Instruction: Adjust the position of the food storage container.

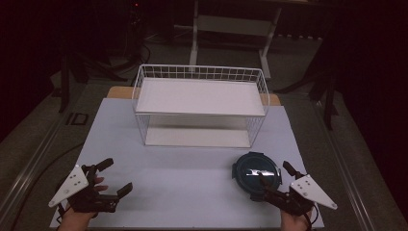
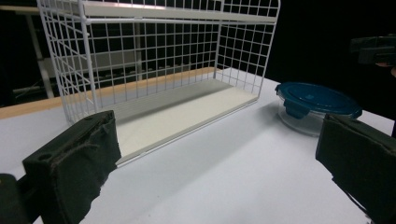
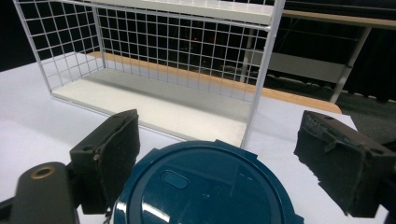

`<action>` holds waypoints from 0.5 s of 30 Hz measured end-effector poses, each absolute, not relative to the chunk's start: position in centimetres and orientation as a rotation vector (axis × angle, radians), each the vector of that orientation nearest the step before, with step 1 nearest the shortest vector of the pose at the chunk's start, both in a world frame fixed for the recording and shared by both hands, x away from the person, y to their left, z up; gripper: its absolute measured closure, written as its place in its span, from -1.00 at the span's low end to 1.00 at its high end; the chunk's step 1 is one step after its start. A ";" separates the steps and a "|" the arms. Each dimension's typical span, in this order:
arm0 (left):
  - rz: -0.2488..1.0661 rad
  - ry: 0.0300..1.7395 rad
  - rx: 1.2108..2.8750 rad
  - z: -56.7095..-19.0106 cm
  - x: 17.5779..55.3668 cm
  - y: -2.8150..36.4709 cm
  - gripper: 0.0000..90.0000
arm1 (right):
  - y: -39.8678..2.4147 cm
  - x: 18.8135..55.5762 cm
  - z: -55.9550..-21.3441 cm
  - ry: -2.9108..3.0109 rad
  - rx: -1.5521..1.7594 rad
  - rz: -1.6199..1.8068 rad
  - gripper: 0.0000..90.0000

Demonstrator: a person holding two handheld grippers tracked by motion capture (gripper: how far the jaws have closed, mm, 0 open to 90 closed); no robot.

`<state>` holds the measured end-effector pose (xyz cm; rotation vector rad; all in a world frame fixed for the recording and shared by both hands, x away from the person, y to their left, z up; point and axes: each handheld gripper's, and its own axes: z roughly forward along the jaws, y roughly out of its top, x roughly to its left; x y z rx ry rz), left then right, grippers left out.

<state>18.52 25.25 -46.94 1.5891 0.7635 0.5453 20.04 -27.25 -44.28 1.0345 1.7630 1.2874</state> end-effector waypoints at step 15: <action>0.532 0.752 1.597 -46.9 18.5 25.1 -1.00 | -27.3 21.0 -41.8 1.799 1.050 1.332 -0.73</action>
